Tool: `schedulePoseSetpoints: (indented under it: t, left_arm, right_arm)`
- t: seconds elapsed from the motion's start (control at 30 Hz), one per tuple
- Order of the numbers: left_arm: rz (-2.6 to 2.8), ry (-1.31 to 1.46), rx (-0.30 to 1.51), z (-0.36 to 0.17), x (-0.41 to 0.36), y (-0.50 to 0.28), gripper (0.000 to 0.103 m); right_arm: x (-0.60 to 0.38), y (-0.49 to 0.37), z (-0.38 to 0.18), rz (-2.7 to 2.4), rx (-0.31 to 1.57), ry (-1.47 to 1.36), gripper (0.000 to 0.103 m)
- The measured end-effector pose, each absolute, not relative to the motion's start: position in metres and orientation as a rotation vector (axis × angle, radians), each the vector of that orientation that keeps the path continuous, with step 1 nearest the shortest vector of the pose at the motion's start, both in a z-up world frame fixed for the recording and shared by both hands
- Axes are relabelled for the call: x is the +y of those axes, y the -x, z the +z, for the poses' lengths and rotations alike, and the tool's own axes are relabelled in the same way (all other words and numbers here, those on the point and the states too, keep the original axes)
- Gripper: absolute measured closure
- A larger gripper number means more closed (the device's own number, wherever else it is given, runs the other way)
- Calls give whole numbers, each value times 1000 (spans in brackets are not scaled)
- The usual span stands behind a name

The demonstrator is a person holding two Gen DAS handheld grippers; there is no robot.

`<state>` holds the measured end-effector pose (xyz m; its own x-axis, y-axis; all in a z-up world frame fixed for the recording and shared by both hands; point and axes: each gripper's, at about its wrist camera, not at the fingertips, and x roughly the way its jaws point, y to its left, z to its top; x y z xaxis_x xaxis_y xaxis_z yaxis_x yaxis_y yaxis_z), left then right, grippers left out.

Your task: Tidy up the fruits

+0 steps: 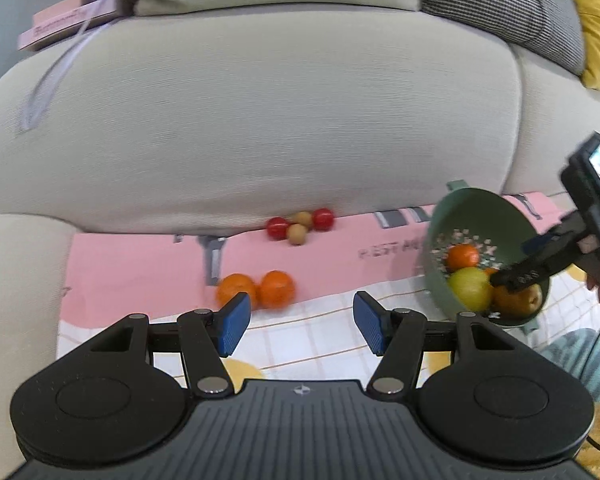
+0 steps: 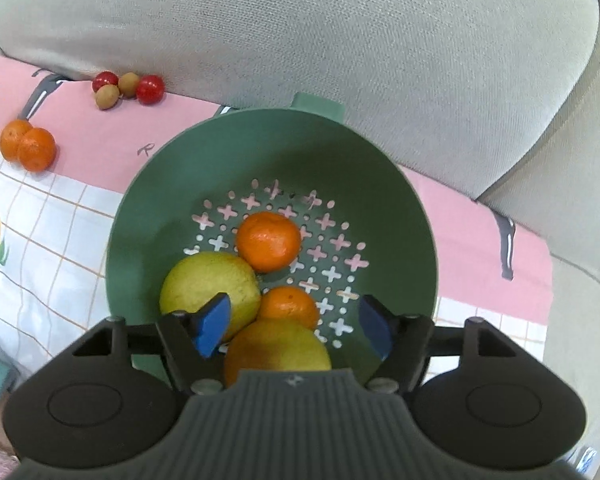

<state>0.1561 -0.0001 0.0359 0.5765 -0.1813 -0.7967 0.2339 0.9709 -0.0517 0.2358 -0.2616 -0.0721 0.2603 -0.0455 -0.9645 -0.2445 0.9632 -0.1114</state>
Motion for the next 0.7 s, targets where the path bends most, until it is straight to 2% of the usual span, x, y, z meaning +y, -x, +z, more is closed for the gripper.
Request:
schedulePoseSetpoints:
  t: [0.23, 0.3, 0.37, 0.7]
  left_arm:
    - [-201, -32, 937, 33, 20, -152, 33]
    - [-202, -33, 948, 29, 20, -152, 33]
    - [-209, -36, 957, 26, 18, -152, 33]
    - [-252, -64, 974, 18, 4, -152, 33]
  right_arm:
    - [-266, -224, -90, 148, 1396, 266, 32]
    - [-269, -223, -89, 167, 1414, 239, 40]
    - [-268, -221, -88, 185, 1419, 253, 40]
    - [-259, -221, -89, 166, 1335, 581, 41]
